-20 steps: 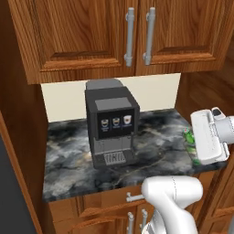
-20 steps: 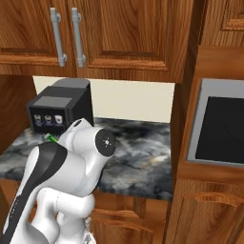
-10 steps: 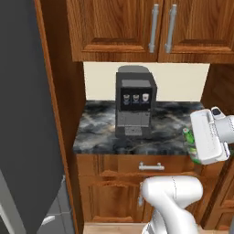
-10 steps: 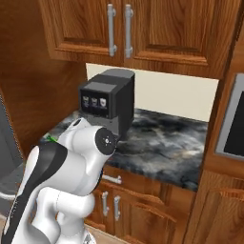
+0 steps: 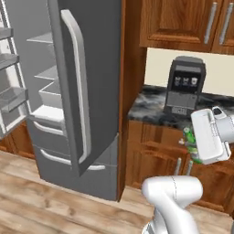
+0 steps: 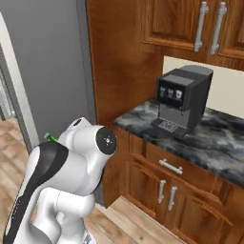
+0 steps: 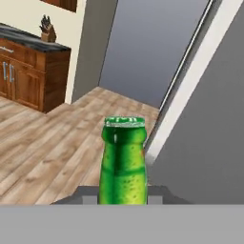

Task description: Place the liquor and beer on the top shelf of the fridge to keep them out of children's reach, and place the sweet potato on lower shelves for easy access.

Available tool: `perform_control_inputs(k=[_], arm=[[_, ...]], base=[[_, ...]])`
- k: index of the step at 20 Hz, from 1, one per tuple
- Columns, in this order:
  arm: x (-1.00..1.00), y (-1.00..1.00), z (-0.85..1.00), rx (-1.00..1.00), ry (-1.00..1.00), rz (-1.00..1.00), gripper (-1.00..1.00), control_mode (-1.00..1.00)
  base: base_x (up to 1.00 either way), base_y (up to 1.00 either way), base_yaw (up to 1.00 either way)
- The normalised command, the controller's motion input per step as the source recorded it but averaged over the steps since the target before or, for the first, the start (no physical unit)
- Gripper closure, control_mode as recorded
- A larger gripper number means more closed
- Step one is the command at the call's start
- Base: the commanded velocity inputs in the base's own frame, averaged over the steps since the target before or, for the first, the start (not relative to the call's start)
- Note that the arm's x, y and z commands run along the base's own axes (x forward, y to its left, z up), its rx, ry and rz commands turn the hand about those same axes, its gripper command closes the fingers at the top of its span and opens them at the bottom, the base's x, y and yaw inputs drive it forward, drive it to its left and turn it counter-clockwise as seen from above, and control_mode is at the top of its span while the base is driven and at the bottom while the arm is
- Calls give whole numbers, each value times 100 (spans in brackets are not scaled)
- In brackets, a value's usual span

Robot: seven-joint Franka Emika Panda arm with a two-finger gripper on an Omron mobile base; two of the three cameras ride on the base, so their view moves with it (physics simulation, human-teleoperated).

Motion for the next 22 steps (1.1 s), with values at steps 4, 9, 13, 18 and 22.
perform_control_inputs(k=[4, 9, 13, 18, 22], arm=[[0, 0, 0, 0, 0, 0, 100, 100], [0, 0, 0, 0, 0, 0, 100, 100], [0, 0, 0, 0, 0, 0, 100, 100], [0, 0, 0, 0, 0, 0, 100, 100], [0, 0, 0, 0, 0, 0, 100, 100]], base=[[-20, 100, 51], [0, 100, 47], [9, 100, 40], [26, 94, 31], [36, 23, 1]])
